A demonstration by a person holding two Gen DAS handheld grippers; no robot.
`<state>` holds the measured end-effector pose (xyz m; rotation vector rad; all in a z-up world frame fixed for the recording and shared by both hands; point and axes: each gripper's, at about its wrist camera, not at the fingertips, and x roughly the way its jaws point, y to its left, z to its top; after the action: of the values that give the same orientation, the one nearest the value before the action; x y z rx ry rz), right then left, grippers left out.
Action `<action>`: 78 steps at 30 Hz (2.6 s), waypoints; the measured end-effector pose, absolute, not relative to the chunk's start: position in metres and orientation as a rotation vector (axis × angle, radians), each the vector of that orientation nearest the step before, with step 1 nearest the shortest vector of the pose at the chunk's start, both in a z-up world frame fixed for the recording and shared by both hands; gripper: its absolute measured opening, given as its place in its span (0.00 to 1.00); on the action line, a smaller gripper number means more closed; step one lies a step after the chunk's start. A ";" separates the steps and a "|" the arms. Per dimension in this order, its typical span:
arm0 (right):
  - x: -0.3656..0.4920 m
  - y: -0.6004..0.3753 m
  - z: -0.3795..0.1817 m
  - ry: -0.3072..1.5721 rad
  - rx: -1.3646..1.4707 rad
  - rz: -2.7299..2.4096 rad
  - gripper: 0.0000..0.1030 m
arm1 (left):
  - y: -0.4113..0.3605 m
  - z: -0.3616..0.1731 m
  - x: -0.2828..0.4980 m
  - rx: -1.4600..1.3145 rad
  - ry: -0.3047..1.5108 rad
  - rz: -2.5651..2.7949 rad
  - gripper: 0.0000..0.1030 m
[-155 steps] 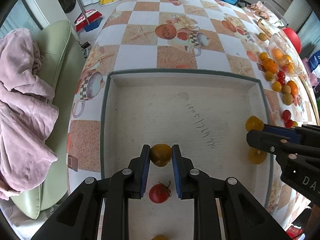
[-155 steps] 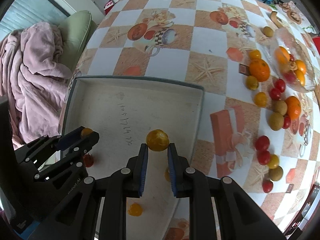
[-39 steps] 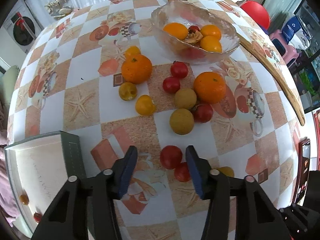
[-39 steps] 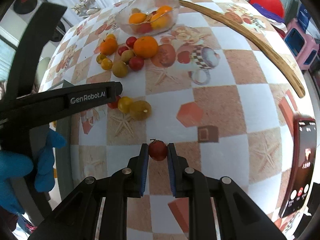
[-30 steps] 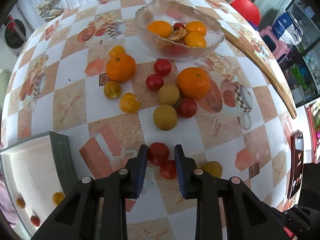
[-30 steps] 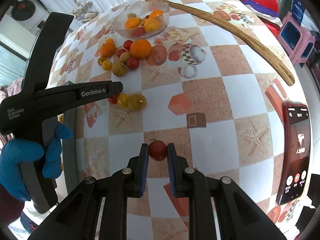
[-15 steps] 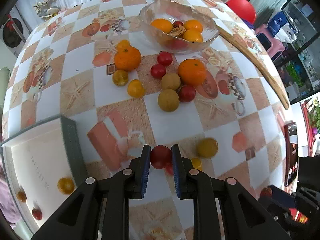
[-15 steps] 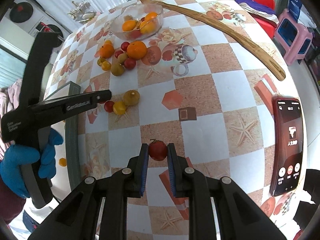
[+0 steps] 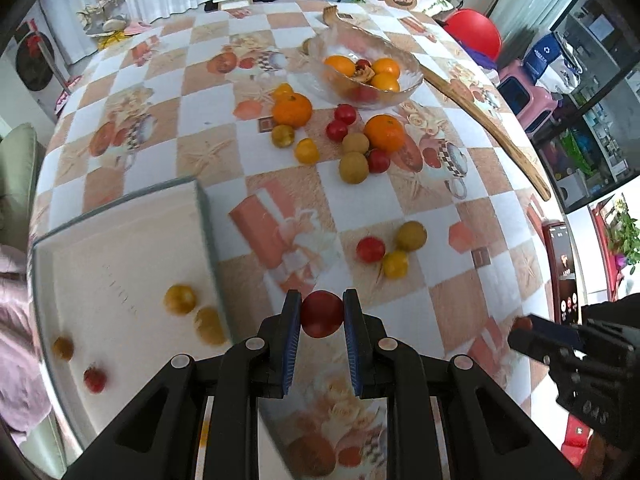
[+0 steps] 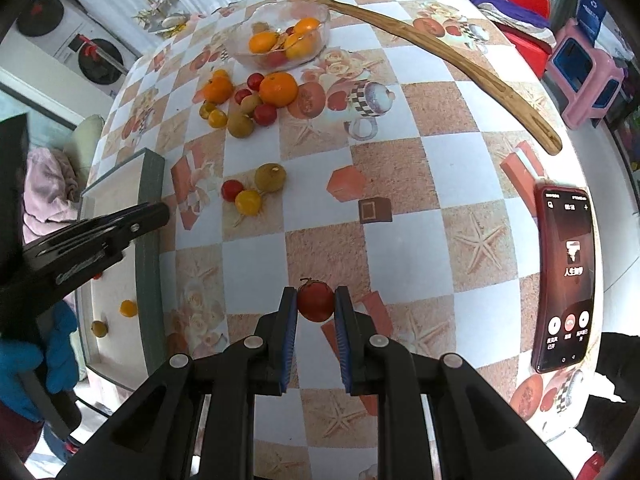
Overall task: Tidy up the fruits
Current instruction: 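Carry both red tomatoes over the white tray and open both grippers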
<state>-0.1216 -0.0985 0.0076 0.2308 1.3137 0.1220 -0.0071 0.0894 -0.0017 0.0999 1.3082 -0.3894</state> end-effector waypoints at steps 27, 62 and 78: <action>-0.091 0.059 0.030 1.311 0.042 0.365 0.20 | 0.248 0.015 -0.044 -0.029 1.266 -0.147 0.22; 0.026 0.151 -0.039 1.404 0.026 0.379 0.20 | 0.281 -0.053 0.043 0.038 1.316 -0.028 0.22; 0.022 0.157 -0.029 1.364 -0.009 0.428 0.55 | 0.287 -0.043 0.039 0.044 1.299 0.022 0.61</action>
<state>0.0220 0.1565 -0.0290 -0.0090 1.3644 0.4279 0.0393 0.2870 -0.0427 0.0439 1.2995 0.0216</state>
